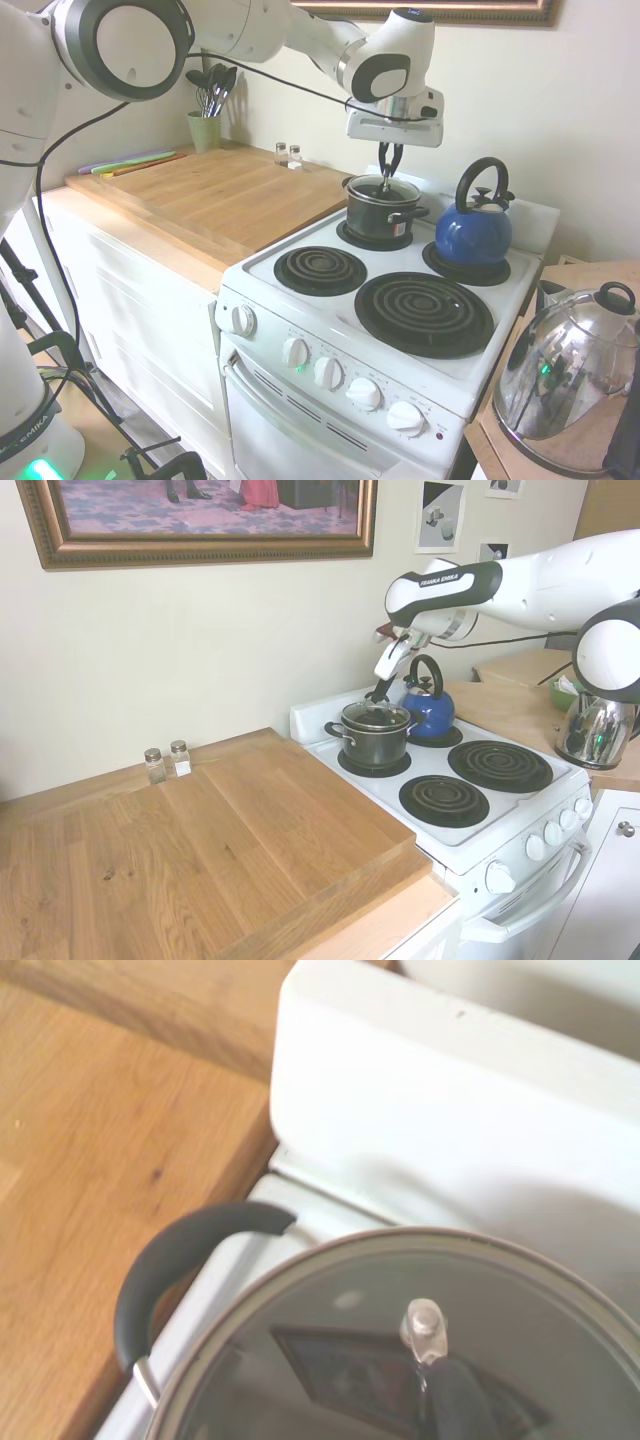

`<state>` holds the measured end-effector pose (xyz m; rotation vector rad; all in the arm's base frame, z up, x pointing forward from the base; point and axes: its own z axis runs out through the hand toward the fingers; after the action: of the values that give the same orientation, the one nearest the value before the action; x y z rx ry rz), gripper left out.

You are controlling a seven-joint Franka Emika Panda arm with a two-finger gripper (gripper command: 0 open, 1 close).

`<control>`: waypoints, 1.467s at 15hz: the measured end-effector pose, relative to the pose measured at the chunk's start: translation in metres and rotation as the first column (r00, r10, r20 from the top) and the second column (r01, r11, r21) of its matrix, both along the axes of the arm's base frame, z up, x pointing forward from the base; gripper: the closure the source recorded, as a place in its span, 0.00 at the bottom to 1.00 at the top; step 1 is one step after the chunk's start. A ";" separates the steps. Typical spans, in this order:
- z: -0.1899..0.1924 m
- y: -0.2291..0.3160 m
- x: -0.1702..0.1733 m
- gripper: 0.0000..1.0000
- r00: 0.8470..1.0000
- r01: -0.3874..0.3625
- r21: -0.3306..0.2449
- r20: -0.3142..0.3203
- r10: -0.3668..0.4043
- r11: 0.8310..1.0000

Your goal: Uncover the lid of the pot

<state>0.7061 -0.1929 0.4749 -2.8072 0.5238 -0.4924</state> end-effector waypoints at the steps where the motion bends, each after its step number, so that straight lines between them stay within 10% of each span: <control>1: 0.010 0.000 -0.001 1.00 1.000 -0.003 0.004 0.011 0.003 1.000; 12: 0.114 0.154 -0.090 1.00 0.964 -0.236 -0.033 0.115 0.238 0.971; 22: -0.029 0.331 -0.191 1.00 0.999 0.006 -0.140 -0.038 -0.012 0.990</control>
<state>0.5146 0.1378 0.4464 -2.9546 0.5293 -0.4958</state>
